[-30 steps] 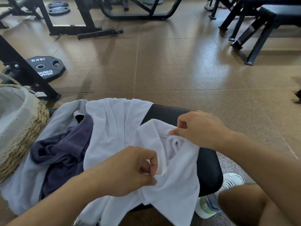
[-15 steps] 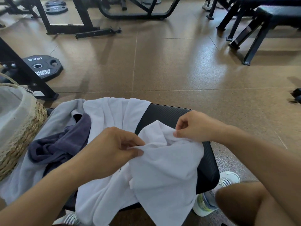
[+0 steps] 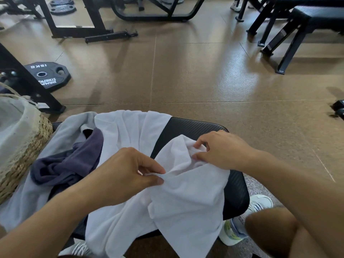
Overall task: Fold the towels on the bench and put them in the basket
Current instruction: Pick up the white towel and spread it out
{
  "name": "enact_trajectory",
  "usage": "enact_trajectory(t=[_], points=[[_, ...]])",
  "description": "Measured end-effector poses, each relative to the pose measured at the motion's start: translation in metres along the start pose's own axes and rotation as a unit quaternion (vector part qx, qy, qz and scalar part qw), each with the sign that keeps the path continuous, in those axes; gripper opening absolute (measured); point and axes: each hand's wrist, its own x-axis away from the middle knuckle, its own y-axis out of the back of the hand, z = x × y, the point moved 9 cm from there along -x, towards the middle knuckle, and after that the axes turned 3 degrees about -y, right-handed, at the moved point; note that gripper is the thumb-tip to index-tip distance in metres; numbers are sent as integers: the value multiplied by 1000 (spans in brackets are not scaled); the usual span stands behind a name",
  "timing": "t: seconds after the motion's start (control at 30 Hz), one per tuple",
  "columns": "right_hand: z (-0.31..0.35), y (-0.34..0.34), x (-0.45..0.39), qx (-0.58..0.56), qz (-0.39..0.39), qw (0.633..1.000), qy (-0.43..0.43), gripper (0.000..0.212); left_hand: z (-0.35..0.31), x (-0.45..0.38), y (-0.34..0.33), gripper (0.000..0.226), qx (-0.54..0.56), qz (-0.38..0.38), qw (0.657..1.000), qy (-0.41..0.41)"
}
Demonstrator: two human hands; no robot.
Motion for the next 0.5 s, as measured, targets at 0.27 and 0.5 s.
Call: enact_trajectory(t=[0.27,0.5], points=[[-9,-9,-11,-110,22,993,-37,24,-5,2,1,17,14,9,1000,-18],[-17,34,-18,-296,-76,952,-19,25,2,2,36,9,-30,-112,993,-2]])
